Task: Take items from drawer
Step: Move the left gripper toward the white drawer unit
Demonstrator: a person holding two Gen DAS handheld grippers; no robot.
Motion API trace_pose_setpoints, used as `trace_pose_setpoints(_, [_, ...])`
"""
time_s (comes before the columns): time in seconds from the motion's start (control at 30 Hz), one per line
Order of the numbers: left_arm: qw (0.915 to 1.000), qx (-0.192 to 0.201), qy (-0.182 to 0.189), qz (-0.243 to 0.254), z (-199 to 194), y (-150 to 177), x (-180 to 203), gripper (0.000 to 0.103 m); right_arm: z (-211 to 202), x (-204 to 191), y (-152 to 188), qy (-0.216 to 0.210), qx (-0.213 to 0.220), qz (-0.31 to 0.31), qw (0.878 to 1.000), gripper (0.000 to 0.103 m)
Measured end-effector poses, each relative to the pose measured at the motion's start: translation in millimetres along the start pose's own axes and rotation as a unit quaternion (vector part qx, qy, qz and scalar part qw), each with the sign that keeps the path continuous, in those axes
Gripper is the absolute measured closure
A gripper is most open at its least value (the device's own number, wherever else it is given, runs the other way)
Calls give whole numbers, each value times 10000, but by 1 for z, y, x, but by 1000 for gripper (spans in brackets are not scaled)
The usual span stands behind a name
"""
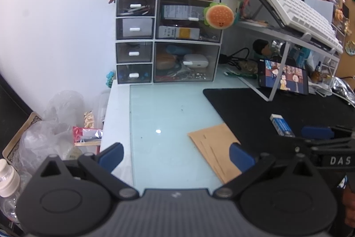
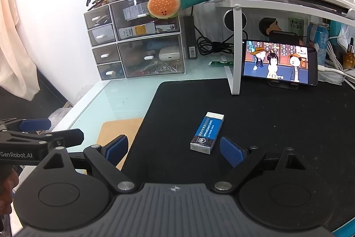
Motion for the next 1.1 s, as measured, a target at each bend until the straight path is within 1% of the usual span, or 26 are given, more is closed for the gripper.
trace_pose_setpoints(0.8, [10000,-6,-39,64,-2,-3,9,0,-5,4,2,8,75,57,10000,10])
trace_pose_setpoints(1.1, [9999,99,-51,73,-8,-12,16,0,-10,7,1,-31,144,65,9999,9])
Point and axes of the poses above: each gripper's, at about its wrist camera, not at the fingertips, and z roughly the way its jaws point, x to its right, y to its underside, the point moved 3 cm from there along z, roughly the way its jaws point, and after that the axes turned 10 degrees about -z, right-handed, at the moved point
